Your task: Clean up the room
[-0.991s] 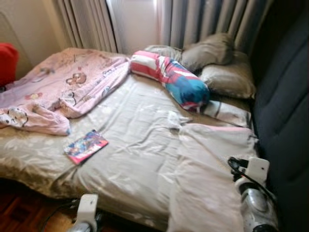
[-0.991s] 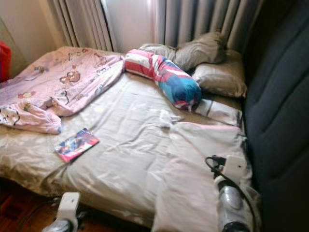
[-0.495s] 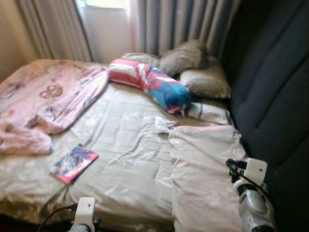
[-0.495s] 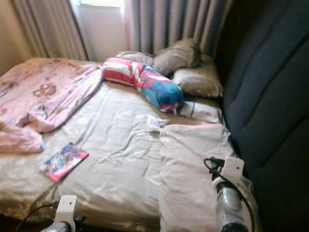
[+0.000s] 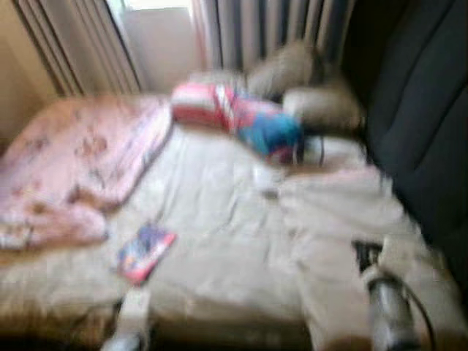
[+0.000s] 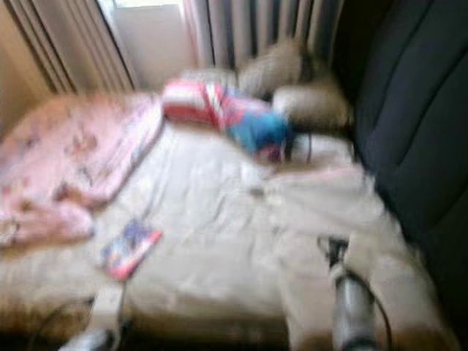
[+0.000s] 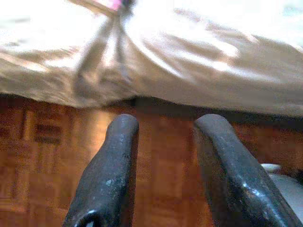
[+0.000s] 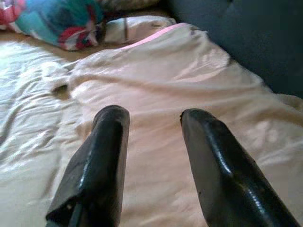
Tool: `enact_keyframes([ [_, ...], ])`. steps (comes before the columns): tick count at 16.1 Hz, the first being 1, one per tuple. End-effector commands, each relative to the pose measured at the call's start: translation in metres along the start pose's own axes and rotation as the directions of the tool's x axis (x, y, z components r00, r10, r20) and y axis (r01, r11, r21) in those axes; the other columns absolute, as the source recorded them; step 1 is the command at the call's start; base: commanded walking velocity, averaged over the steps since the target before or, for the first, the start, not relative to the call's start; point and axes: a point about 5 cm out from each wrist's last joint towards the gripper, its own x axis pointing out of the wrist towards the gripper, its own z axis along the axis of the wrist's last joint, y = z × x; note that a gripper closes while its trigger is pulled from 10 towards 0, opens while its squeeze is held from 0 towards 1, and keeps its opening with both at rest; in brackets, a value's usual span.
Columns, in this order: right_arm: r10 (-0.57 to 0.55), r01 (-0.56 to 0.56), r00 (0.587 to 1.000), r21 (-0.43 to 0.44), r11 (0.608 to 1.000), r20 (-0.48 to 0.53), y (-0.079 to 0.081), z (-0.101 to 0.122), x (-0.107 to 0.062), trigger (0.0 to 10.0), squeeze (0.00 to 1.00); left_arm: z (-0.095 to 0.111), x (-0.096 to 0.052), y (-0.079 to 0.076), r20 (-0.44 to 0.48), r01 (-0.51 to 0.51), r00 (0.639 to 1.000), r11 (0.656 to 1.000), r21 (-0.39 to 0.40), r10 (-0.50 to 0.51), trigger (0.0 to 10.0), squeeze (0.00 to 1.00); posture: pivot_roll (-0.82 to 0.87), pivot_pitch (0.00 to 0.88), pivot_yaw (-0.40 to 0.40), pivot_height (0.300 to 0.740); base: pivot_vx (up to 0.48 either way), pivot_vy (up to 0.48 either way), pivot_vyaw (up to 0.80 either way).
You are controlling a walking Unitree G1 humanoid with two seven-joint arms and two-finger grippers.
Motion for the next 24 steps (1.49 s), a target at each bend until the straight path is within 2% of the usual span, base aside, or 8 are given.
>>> enact_keyframes([
  [1,0.012,-0.012,1.0,0.017,1.0,-0.002,0.009,0.001,0.002,10.0,0.0,-0.001,-0.001,0.01,-0.006,-0.015,1.0,1.0,0.001,0.015,10.0,0.0,0.04,0.053,0.049,0.74,0.0,0.337,0.0],
  [5,0.013,-0.013,1.0,0.018,1.0,-0.014,0.01,-0.001,0.001,10.0,0.0,-0.002,-0.002,0.016,-0.009,-0.022,1.0,1.0,-0.003,0.022,10.0,0.0,0.05,0.06,0.05,0.74,0.0,0.337,0.0],
  [9,0.005,-0.005,0.999,0.005,1.0,-0.053,0.008,-0.007,-0.001,10.0,0.0,0.0,-0.001,0.012,-0.007,-0.02,1.0,1.0,-0.009,0.02,10.0,0.0,0.05,0.057,0.045,0.74,0.0,0.337,0.0],
  [15,0.005,-0.006,0.999,-0.011,1.0,-0.05,0.003,-0.002,0.002,10.0,0.0,0.002,0.0,0.011,0.003,-0.02,1.0,0.999,-0.038,0.02,10.0,0.0,0.05,0.054,0.018,0.74,0.0,0.338,0.0],
  [21,0.02,-0.021,0.998,-0.034,0.999,-0.051,0.006,0.001,0.005,10.0,0.0,-0.004,0.0,-0.001,-0.009,-0.022,1.0,0.997,-0.07,0.022,10.0,0.0,0.06,0.043,-0.017,0.74,0.0,0.337,0.0],
  [24,0.016,-0.018,0.999,-0.043,0.999,-0.043,0.003,0.006,0.008,10.0,0.0,-0.005,-0.001,-0.004,-0.01,-0.019,1.0,0.997,-0.075,0.018,10.0,0.0,0.05,0.039,-0.007,0.74,0.0,0.337,0.0],
])
